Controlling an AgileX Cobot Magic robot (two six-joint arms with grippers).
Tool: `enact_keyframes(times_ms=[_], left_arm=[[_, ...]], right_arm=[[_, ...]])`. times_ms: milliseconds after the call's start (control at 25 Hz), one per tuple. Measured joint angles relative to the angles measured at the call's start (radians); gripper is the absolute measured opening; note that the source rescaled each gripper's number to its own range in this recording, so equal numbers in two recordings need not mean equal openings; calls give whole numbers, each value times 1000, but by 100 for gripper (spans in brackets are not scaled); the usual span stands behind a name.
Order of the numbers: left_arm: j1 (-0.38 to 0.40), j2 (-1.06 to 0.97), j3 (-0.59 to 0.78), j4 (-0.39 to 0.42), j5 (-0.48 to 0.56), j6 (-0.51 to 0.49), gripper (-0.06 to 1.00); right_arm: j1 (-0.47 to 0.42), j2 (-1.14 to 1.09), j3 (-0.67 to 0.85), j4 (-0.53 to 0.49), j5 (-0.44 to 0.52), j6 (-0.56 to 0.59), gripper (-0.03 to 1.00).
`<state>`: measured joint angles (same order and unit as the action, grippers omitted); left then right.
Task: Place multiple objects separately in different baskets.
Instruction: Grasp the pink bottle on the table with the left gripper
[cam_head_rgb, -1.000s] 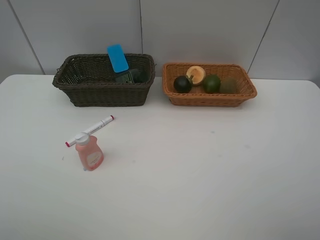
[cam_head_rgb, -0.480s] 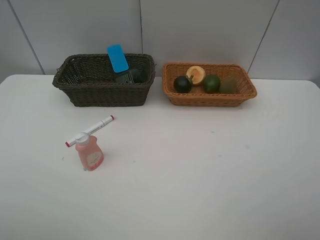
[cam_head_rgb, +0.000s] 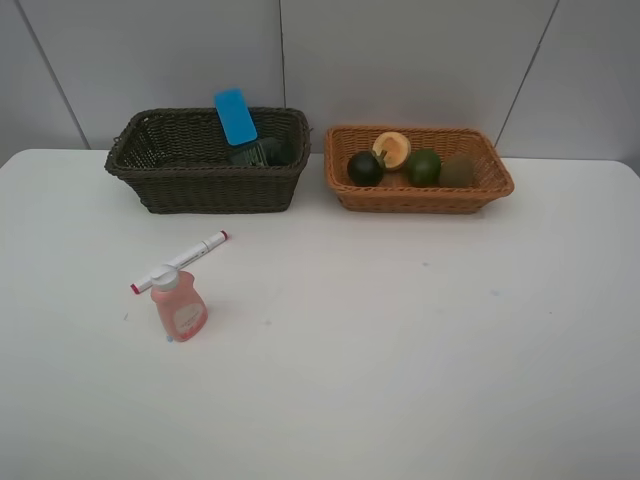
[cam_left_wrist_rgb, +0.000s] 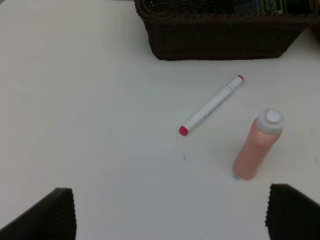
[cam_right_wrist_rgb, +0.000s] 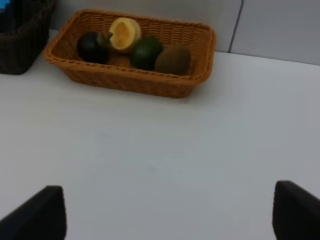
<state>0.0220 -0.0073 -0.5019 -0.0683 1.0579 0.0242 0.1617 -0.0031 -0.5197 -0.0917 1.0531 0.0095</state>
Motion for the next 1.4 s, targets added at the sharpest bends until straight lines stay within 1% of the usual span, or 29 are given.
enact_keyframes(times_ms=[200,320,1400], left_arm=[[0,0,0,0,0,0,99],[0,0,0,0,0,0,99],[0,0,0,0,0,0,99]], right_arm=[[-112,0,0,0,0,0,100],[-139,0,0,0,0,0,100],[-142,0,0,0,0,0,100]])
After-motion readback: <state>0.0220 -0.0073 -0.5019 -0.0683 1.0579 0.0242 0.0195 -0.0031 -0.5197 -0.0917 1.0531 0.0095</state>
